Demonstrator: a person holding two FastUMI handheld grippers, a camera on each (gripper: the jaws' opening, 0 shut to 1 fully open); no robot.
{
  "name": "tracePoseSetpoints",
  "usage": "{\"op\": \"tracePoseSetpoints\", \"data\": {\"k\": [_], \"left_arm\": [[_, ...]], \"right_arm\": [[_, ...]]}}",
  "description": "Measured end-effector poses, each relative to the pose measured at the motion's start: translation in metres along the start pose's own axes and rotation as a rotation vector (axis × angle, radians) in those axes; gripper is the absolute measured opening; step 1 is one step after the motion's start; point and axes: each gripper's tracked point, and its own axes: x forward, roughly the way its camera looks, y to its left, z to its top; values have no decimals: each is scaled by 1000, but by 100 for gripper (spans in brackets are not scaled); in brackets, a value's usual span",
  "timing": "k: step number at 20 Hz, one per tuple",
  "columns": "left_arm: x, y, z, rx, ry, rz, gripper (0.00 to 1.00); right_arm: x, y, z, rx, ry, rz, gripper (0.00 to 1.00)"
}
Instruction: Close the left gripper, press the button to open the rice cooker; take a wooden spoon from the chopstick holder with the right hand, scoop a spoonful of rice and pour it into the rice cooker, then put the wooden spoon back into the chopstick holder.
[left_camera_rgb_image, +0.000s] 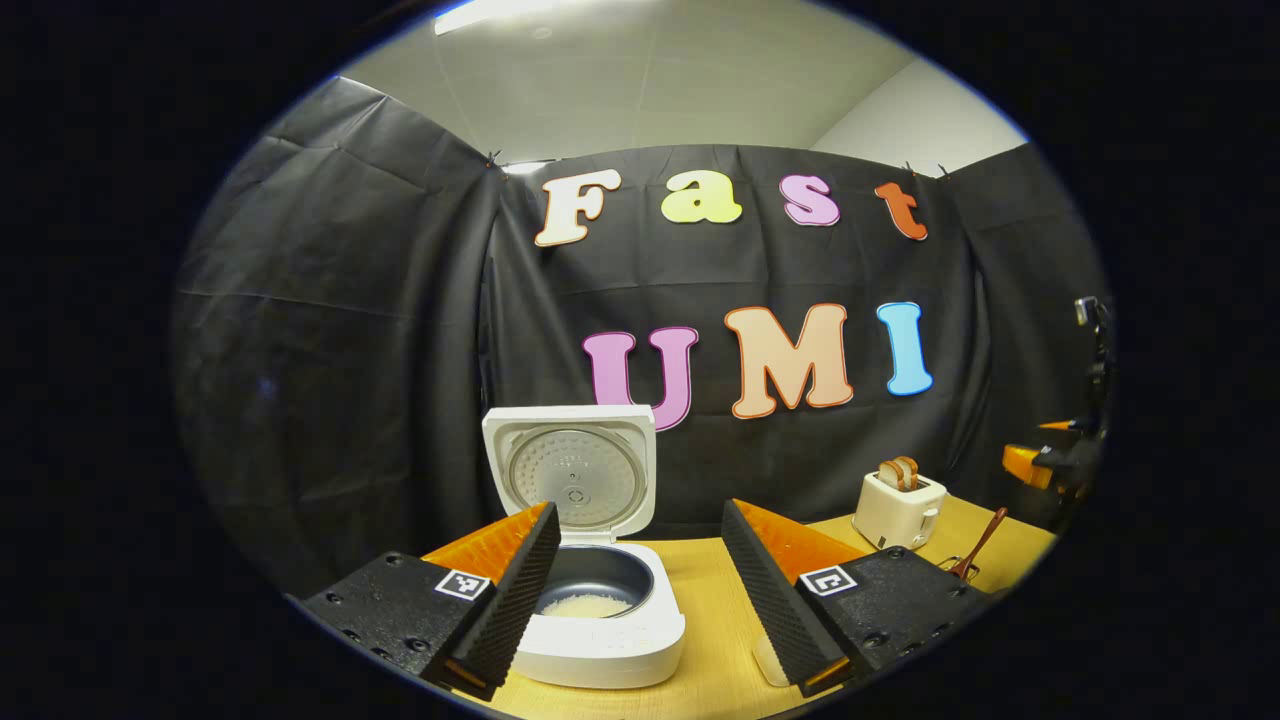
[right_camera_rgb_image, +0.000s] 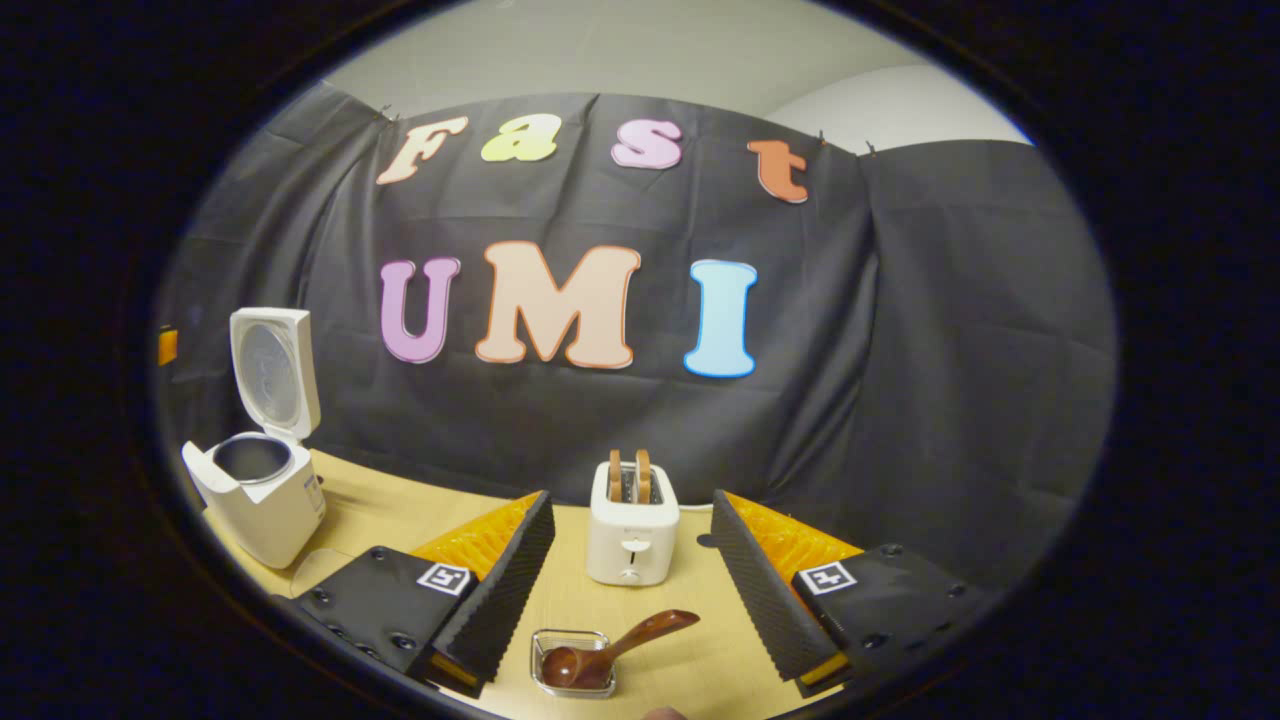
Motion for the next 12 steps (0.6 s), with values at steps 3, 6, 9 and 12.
{"op": "tracePoseSetpoints", "data": {"k": [3, 6, 9, 12], "left_arm": [[-5, 5, 2, 10, 2, 17, 96], [-7, 10, 1, 24, 9, 38, 96], [-12, 14, -1, 28, 24, 52, 96], [-13, 16, 1, 38, 27, 64, 96]], "right_arm": [[16, -10, -29, 25, 59, -13, 100], [30, -18, -50, 50, 99, -28, 100], [42, -20, -74, 81, 143, -23, 100], [51, -22, -106, 129, 216, -22, 100]]}}
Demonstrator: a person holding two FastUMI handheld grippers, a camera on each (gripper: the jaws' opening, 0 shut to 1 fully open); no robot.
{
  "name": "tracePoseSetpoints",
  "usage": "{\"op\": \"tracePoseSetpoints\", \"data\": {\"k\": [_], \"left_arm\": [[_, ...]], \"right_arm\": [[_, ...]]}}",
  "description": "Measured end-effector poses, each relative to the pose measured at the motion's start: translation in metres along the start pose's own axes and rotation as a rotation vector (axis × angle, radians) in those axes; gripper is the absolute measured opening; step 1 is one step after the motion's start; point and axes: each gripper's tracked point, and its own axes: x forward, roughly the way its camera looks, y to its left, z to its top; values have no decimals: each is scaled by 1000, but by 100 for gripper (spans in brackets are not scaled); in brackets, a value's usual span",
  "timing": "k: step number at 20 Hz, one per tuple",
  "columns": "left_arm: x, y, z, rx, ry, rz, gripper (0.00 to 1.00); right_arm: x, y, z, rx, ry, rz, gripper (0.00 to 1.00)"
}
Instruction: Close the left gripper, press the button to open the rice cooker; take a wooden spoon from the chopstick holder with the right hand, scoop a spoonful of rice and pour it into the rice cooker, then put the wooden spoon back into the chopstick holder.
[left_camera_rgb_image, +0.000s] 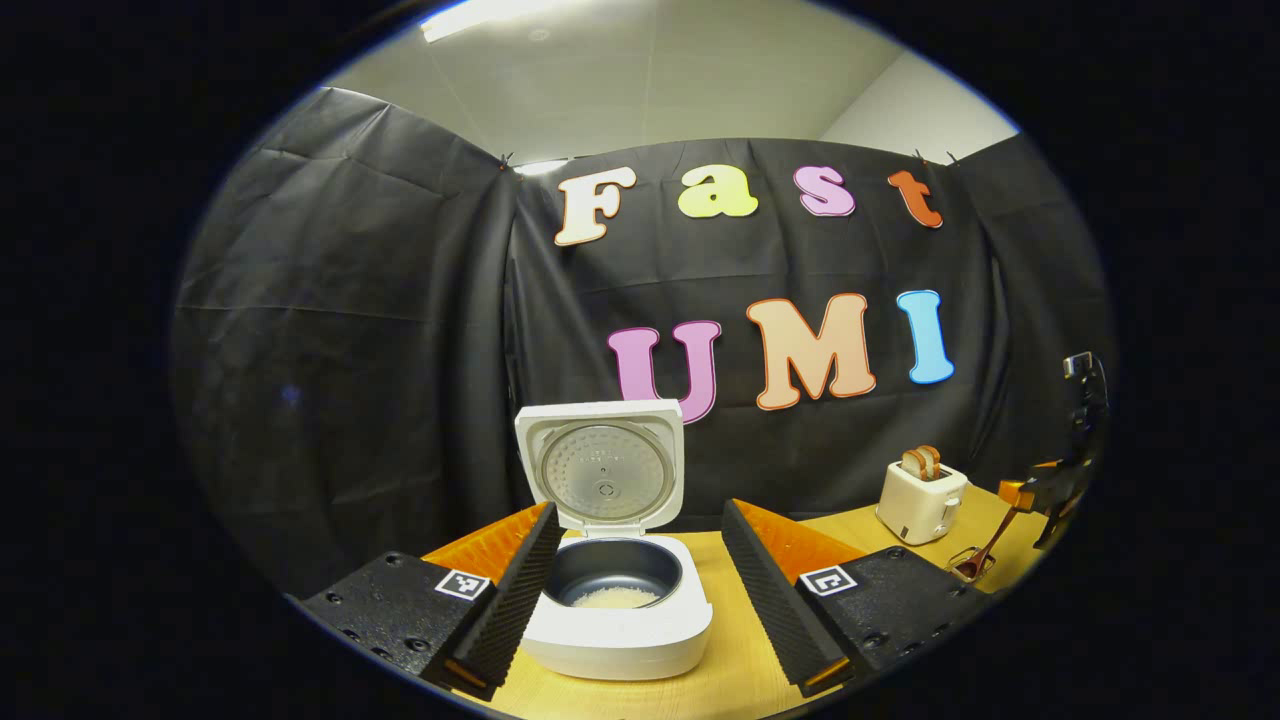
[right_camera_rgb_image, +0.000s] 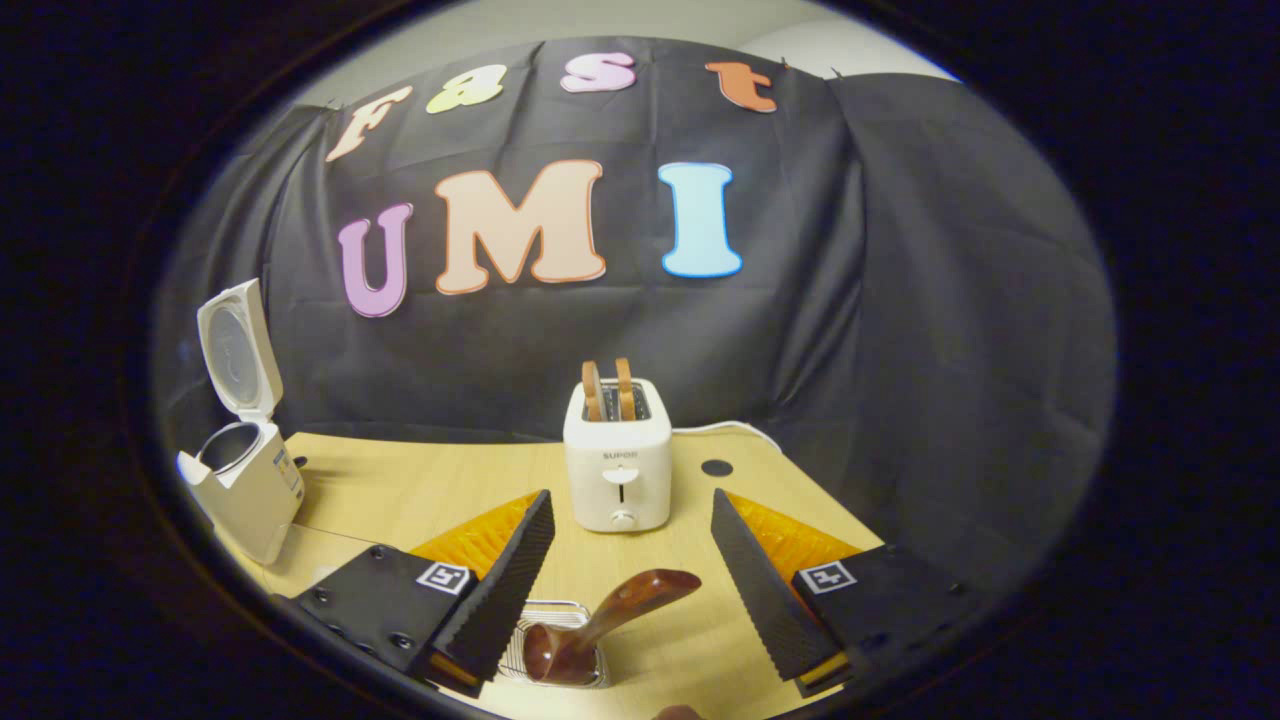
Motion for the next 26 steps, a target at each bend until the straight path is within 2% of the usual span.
{"op": "tracePoseSetpoints", "data": {"k": [12, 13, 14, 20, 22, 25, 26], "left_arm": [[-3, -1, -5, 34, 37, 2, 96], [-3, -1, -5, 42, 39, 1, 96], [-4, -2, -6, 47, 40, -3, 96], [-4, -8, -2, 56, 35, -24, 96], [-5, -8, -2, 49, 34, -24, 96], [-6, -5, -1, 37, 30, -22, 96], [-7, -5, -2, 33, 28, -21, 99]], "right_arm": [[23, 12, -82, 182, 212, 71, 100], [23, 14, -86, 190, 224, 79, 96], [21, 16, -88, 198, 230, 88, 100], [22, 25, -90, 225, 248, 106, 31], [20, 27, -87, 235, 257, 125, 29], [11, 36, -86, 211, 244, 136, 21], [8, 37, -79, 195, 229, 137, 19]]}}
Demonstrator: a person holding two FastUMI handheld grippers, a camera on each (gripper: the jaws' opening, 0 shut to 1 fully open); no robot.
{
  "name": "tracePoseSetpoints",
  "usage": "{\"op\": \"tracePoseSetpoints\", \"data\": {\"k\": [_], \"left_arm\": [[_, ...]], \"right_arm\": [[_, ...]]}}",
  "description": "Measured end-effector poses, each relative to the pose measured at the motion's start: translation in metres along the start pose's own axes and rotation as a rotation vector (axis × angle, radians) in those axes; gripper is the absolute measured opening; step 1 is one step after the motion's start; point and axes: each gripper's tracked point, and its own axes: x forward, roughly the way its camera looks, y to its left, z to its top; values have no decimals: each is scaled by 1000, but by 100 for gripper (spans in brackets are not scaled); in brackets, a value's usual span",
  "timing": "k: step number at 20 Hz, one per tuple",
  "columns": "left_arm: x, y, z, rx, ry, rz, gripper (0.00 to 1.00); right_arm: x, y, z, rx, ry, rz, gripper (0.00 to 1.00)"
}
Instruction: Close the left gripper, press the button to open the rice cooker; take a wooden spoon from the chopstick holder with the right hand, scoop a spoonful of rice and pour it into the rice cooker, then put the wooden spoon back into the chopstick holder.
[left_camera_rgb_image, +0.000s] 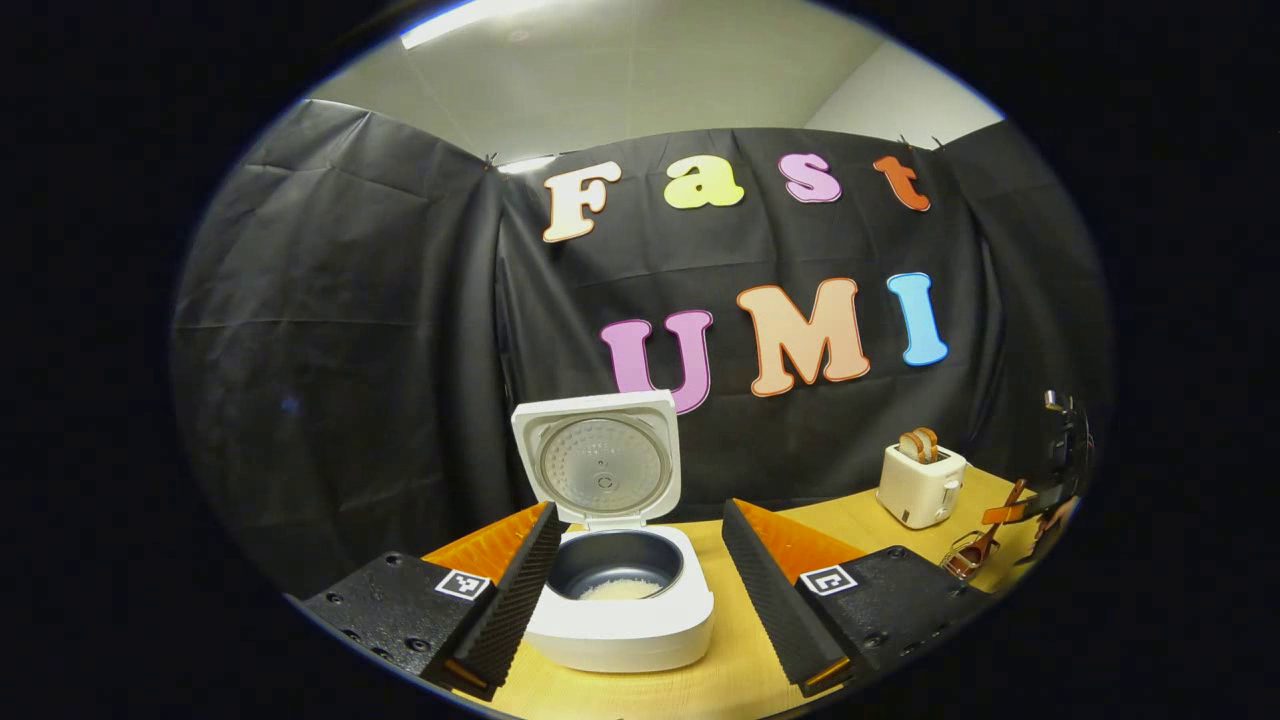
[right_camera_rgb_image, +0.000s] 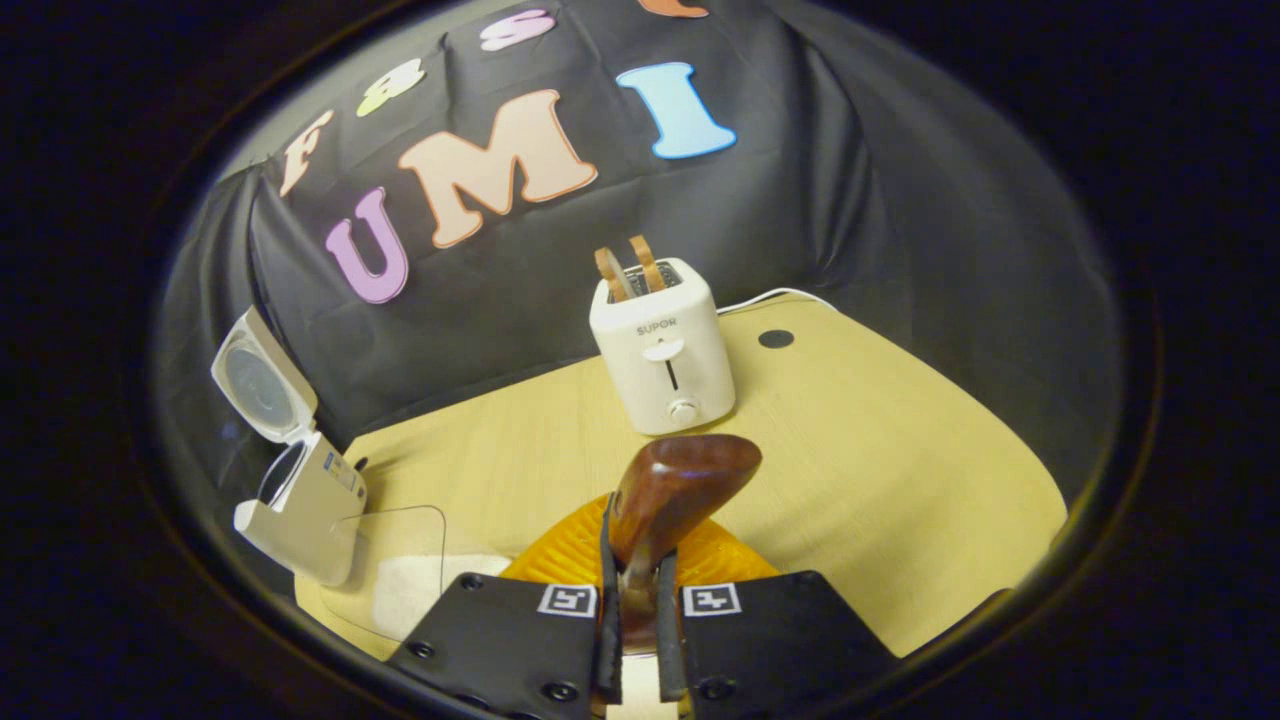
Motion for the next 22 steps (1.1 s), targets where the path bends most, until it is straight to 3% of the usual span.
{"op": "tracePoseSetpoints", "data": {"k": [1, 7, 12, 22], "left_arm": [[0, 0, 0, -4, -3, -1, 96], [-2, 3, 5, -26, -23, -8, 96], [-4, 5, 2, -56, -27, -18, 96], [-19, 27, 0, -56, -31, -2, 96]], "right_arm": [[-6, 4, 3, -13, -11, 5, 17], [-44, 27, 49, -67, -116, 29, 17], [-74, 65, 81, -65, -182, 94, 17], [-78, 171, 63, -121, -162, 255, 17]]}}
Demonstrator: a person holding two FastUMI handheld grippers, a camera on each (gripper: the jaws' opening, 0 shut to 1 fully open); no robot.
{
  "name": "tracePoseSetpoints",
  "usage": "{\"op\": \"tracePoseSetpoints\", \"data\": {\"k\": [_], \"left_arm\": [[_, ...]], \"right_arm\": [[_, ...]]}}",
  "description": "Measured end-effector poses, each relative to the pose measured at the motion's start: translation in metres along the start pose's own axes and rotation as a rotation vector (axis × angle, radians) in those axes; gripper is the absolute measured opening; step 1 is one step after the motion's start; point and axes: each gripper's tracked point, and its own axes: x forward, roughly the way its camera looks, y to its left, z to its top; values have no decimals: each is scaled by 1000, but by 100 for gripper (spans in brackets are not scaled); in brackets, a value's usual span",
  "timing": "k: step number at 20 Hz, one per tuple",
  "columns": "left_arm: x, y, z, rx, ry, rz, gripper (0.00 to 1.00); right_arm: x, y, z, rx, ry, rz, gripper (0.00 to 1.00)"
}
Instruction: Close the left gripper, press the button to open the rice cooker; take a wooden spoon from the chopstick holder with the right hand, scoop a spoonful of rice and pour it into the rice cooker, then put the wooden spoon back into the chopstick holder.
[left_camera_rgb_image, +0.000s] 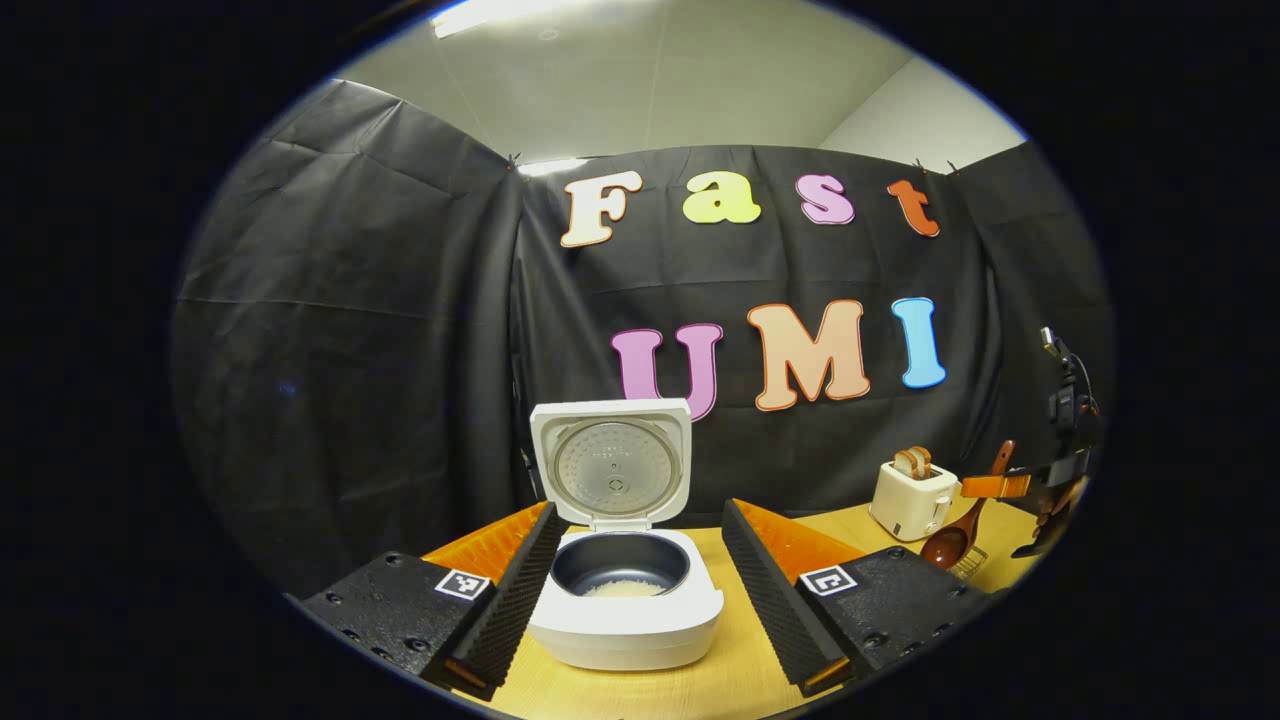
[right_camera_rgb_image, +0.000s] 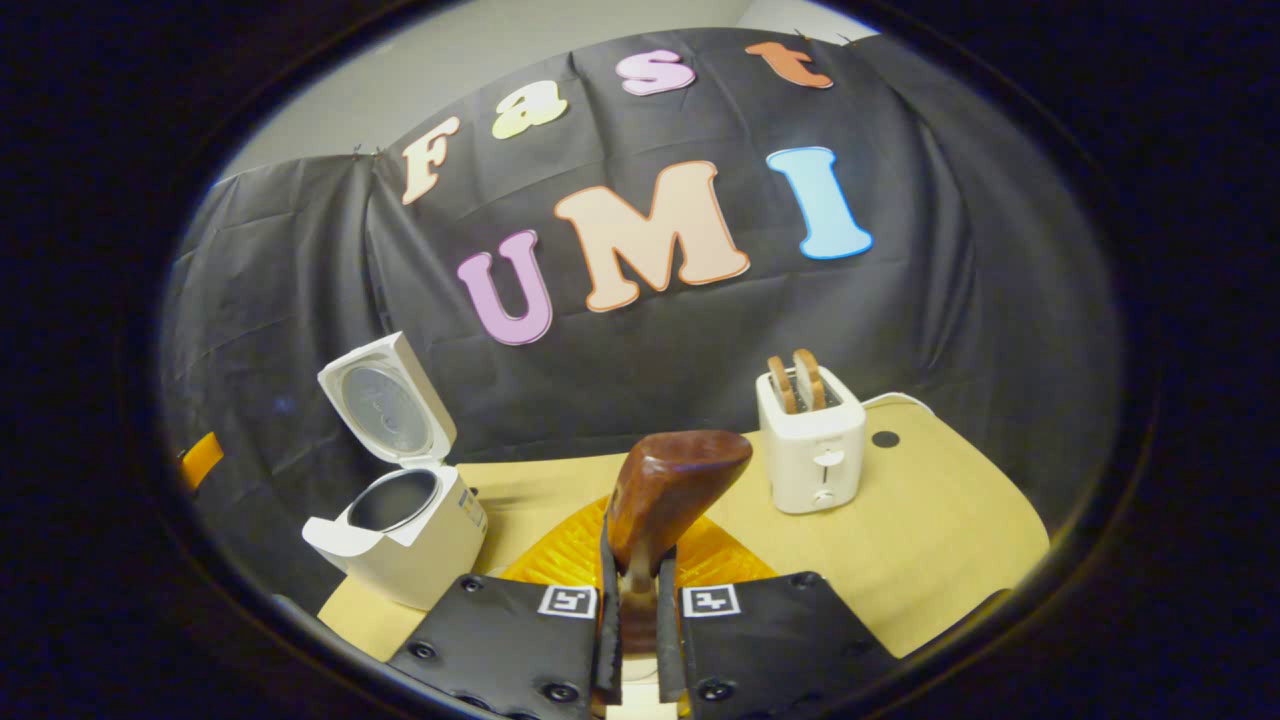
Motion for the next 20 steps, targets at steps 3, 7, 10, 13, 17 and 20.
{"op": "tracePoseSetpoints", "data": {"k": [3, 7, 10, 13, 17, 20], "left_arm": [[-3, 9, -1, -3, 2, 14, 96], [-9, 23, -8, 2, 16, 31, 96], [-12, 33, -13, -3, 29, 43, 96], [-15, 43, -17, -5, 39, 57, 96], [-17, 53, -20, -1, 42, 68, 96], [-17, 57, -23, -7, 46, 73, 96]], "right_arm": [[14, 27, -26, -19, 43, 33, 17], [34, 58, -65, -63, 103, 65, 17], [45, 74, -92, -85, 142, 81, 17], [55, 83, -113, -111, 171, 79, 17], [59, 91, -131, -152, 189, 78, 17], [58, 101, -135, -179, 182, 86, 17]]}}
